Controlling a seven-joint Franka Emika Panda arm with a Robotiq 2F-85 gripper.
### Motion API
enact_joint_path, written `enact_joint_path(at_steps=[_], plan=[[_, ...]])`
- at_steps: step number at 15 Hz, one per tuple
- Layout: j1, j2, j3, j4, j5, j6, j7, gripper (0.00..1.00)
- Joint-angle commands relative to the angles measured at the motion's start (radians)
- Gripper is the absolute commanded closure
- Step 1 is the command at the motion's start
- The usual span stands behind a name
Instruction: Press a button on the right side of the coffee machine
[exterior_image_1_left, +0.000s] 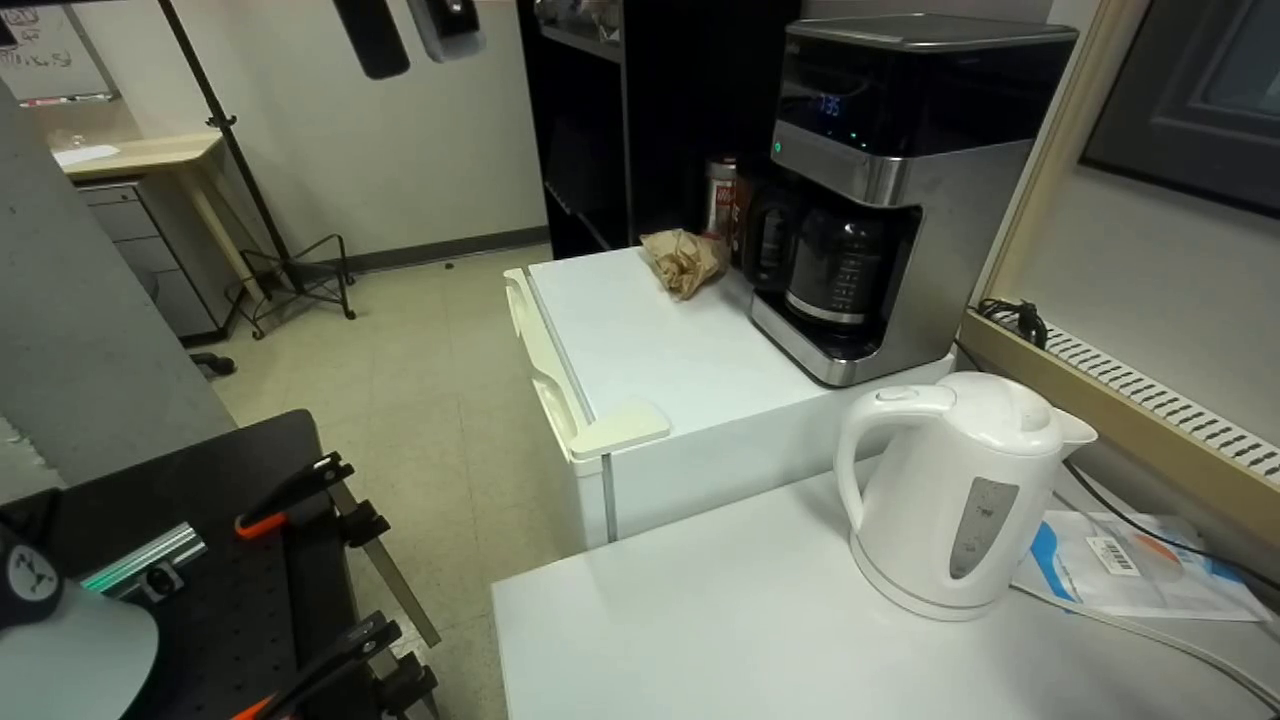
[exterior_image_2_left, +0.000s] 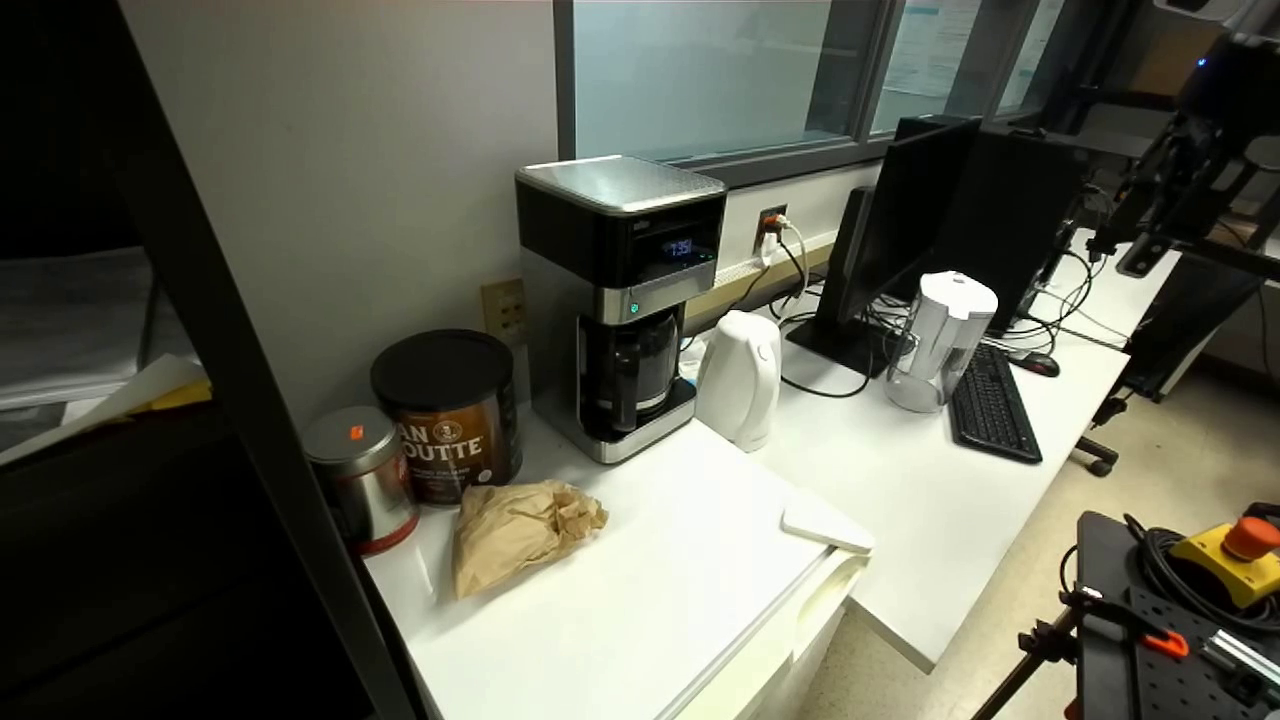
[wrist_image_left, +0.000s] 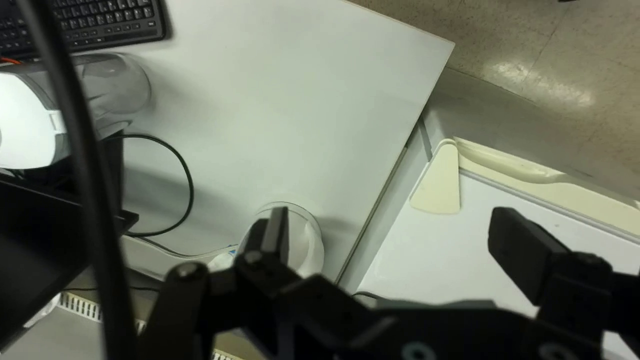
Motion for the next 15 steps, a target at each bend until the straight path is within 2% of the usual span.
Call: enact_joint_path(at_steps=[1, 3, 4, 5, 15], plan=[[0.042, 0.08, 0.018, 0.038, -0.033, 0.009, -0.044, 0.0], [0.062, 0.127, 0.031, 0.055, -0.048, 0.011, -0.063, 0.0], [0.07, 0.156, 0.039, 0.067, -0.062, 0.014, -0.073, 0.25], [0.076, 0.178, 0.046, 0.077, -0.075, 0.016, -0.08, 0.26], [0.091, 0.426, 0.14, 0.182, -0.311, 0.156, -0.06, 1.0]])
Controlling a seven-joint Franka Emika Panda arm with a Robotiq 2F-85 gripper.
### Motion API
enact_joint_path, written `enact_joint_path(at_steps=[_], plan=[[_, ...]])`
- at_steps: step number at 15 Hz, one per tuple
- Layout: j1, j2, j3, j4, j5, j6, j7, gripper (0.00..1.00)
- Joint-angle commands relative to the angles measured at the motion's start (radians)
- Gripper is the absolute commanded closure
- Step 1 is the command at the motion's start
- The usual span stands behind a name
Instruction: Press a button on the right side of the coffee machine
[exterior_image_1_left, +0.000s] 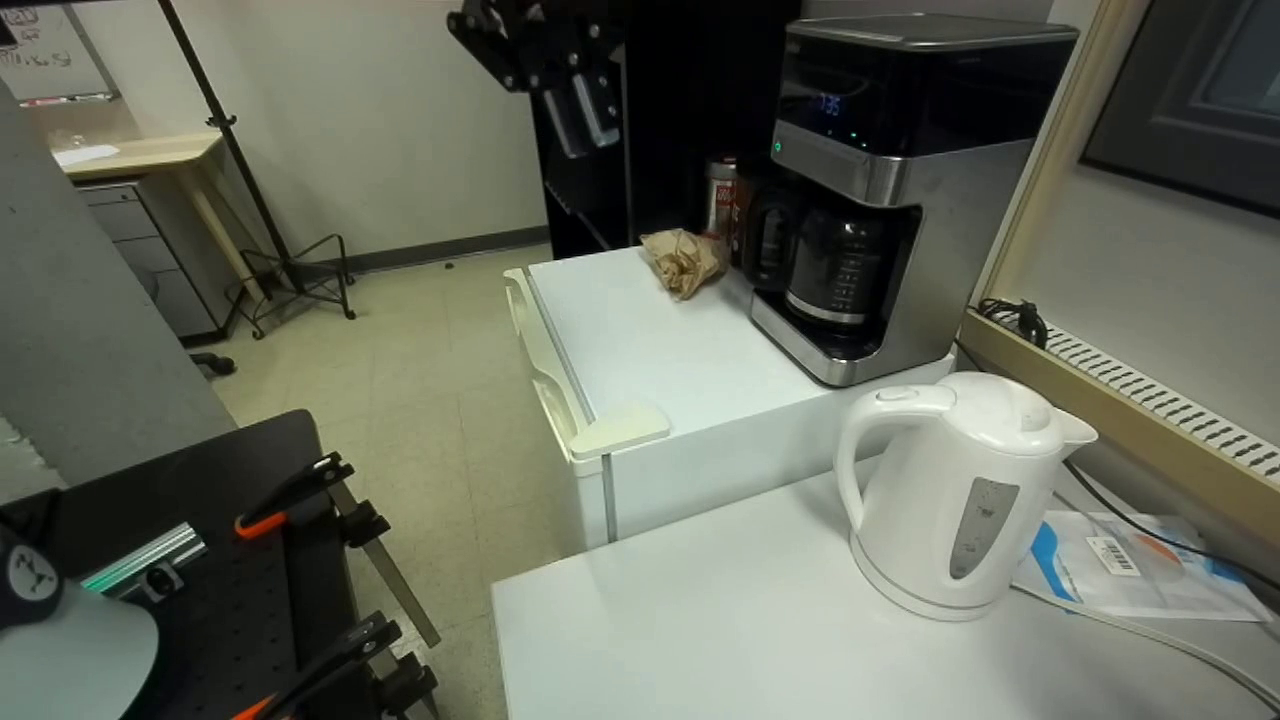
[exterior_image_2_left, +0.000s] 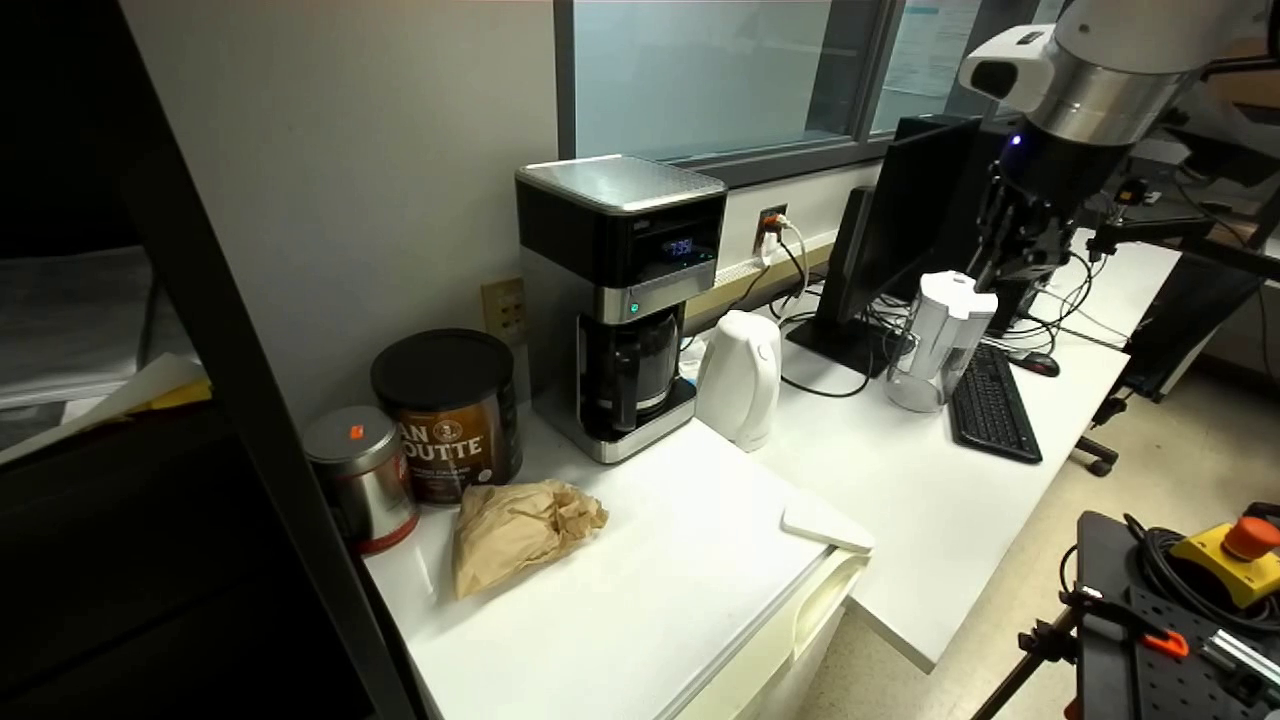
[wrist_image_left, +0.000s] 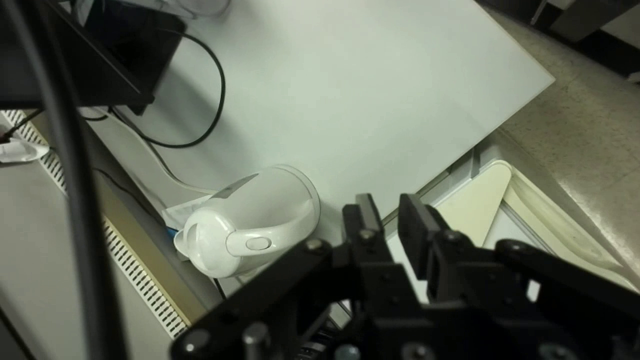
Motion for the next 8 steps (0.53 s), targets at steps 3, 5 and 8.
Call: enact_joint_path(at_steps=[3, 5, 8], plan=[[0.0, 0.155, 0.03, 0.094, -0.149, 0.091, 0.027, 1.0], [0.001, 0.197, 0.03, 0.116, -0.197, 0.132, 0.04, 1.0], [0.004, 0.252, 0.026, 0.149, -0.245, 0.188, 0.056, 1.0]])
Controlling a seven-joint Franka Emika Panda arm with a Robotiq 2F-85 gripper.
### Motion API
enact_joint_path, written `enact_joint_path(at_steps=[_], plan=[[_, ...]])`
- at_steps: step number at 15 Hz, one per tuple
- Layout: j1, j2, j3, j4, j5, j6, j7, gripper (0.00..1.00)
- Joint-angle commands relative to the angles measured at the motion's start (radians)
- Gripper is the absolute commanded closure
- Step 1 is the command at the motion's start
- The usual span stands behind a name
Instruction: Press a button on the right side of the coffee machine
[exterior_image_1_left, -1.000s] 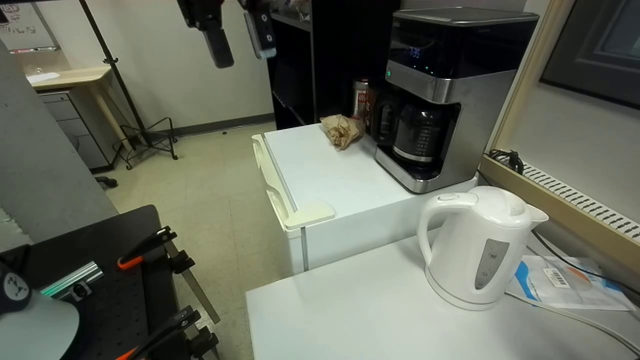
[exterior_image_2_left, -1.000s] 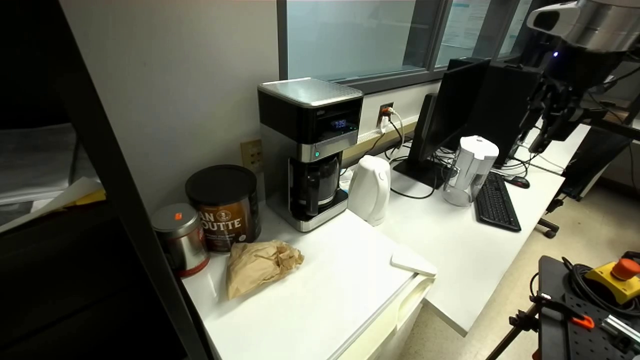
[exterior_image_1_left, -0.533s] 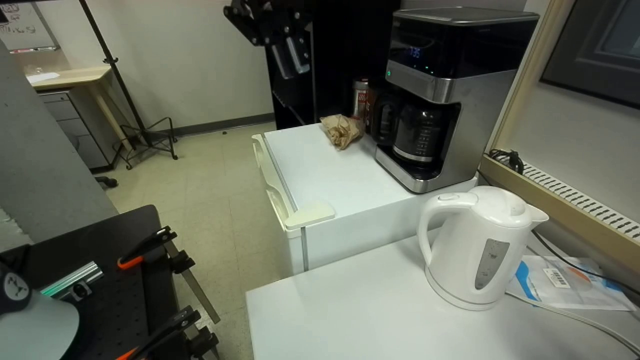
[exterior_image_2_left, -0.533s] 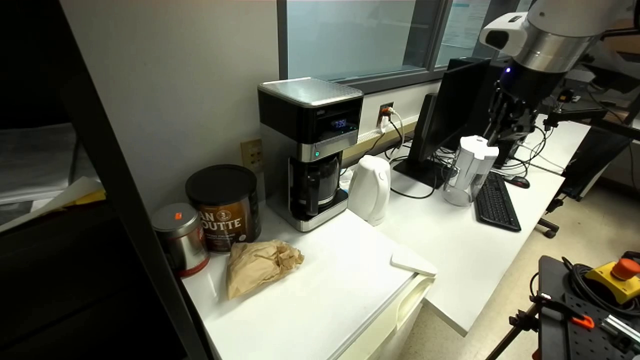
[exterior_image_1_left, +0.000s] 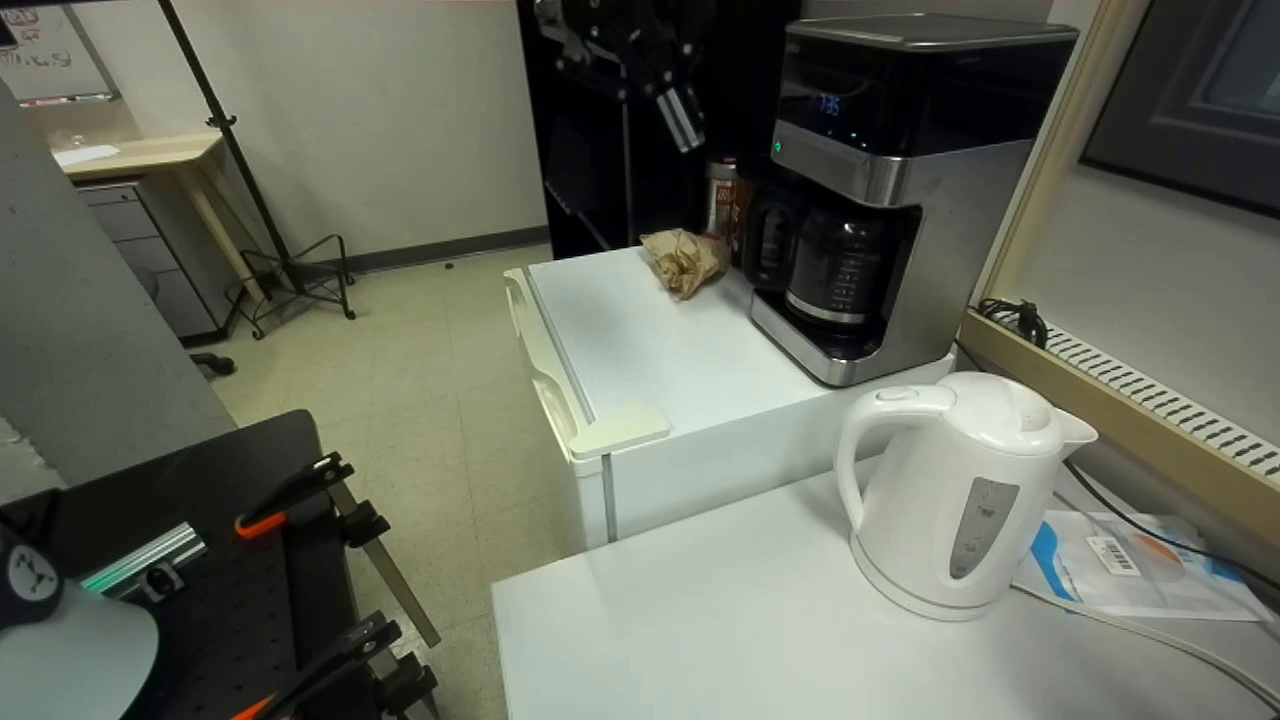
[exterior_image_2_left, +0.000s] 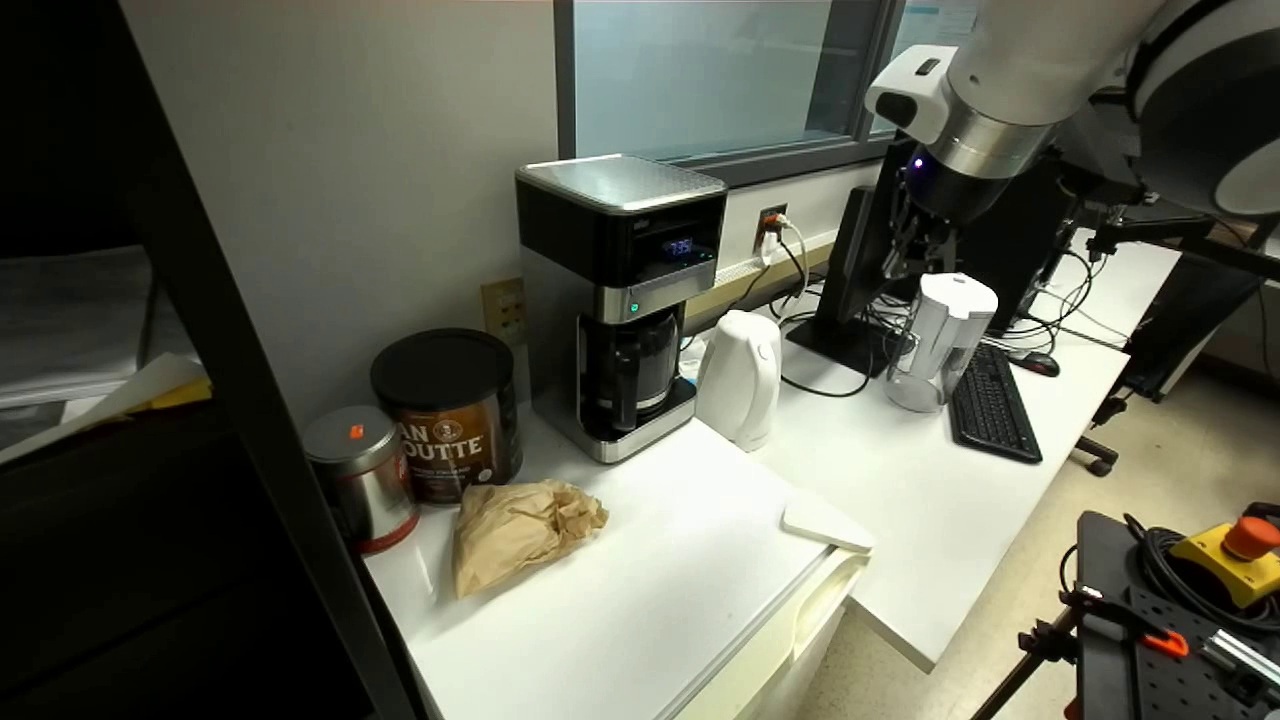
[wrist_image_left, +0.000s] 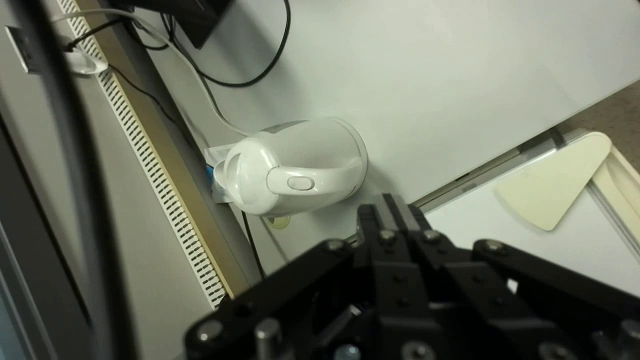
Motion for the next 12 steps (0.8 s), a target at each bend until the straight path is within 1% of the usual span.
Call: enact_joint_path(at_steps=[1, 9, 12], plan=[[0.005, 0.09, -0.001, 0.069, -0.066, 0.059, 0.031, 1.0], [0.004, 0.233, -0.01, 0.175, -0.148, 0.195, 0.069, 1.0], [0.006, 0.288, -0.014, 0.221, -0.182, 0.228, 0.091, 1.0]])
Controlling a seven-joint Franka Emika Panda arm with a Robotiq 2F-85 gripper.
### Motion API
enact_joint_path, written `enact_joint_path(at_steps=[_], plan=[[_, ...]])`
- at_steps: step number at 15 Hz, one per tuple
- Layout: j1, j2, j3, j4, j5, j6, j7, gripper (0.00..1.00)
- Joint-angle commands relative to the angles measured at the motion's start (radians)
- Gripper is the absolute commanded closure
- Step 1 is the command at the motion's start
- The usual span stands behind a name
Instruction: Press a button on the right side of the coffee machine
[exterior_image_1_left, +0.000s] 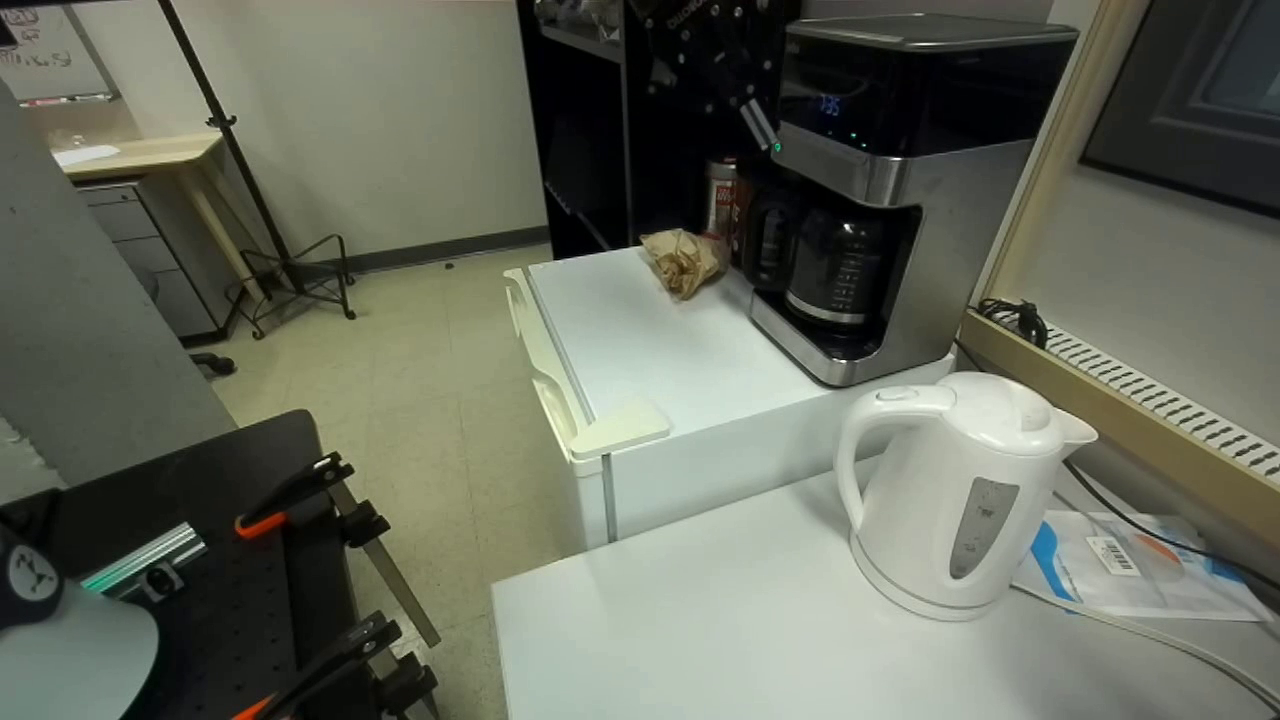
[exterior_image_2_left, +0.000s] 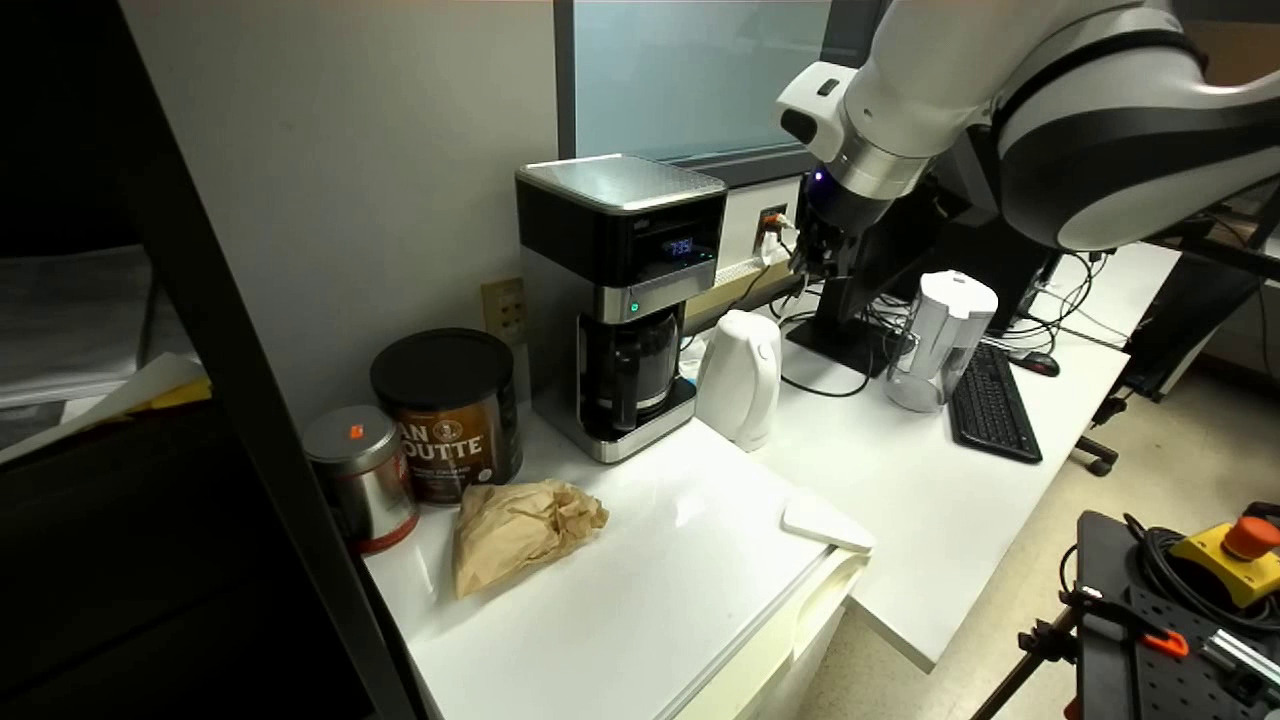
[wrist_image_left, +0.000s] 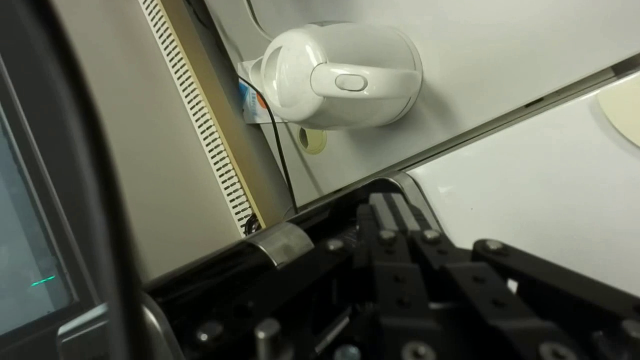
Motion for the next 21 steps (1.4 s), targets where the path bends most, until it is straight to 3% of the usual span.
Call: enact_joint_path(at_steps=[1, 21], plan=[[0.007, 0.087, -0.013, 0.082, -0.058, 0.044, 0.04, 1.0], [0.027, 0.297, -0.045, 0.273, -0.16, 0.187, 0.14, 1.0]])
